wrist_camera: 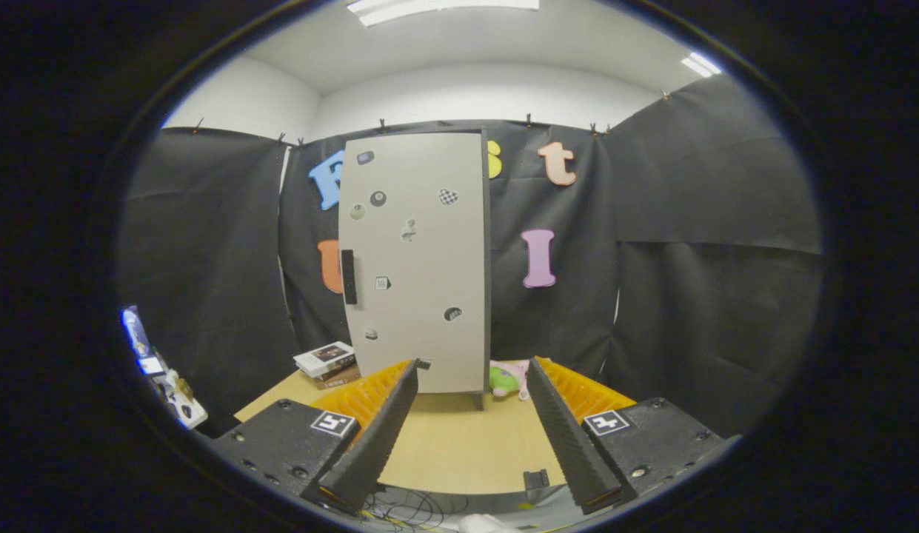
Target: Open the shoe cabinet door, grab the shoes and put them into the shoe cabinet, then close the shoe cabinet door.
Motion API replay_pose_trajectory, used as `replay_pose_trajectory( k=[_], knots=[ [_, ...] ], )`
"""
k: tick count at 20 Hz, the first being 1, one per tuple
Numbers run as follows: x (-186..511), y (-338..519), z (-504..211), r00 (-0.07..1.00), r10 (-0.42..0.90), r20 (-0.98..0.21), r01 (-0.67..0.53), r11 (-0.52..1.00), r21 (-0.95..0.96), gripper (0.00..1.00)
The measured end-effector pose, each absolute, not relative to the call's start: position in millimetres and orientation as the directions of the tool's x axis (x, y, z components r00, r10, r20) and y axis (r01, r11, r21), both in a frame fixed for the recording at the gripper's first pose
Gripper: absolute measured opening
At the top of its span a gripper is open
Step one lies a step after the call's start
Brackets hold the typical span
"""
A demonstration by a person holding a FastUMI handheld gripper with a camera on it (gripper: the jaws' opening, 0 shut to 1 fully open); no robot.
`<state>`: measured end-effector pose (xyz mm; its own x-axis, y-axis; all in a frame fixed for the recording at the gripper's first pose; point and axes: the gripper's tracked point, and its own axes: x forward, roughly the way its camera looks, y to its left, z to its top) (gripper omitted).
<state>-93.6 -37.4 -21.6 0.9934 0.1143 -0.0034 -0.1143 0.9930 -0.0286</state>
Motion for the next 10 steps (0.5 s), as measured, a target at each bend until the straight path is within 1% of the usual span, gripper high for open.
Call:
replay_pose_trajectory(
  k=[5, 10],
  knots=[
    [-95, -27, -27, 0.994, 0.108, -0.024, -0.109, 0.994, -0.011, 0.97],
    [-98, -21, -25, 0.996, 0.089, -0.026, -0.09, 0.995, -0.035, 0.97]
  ],
)
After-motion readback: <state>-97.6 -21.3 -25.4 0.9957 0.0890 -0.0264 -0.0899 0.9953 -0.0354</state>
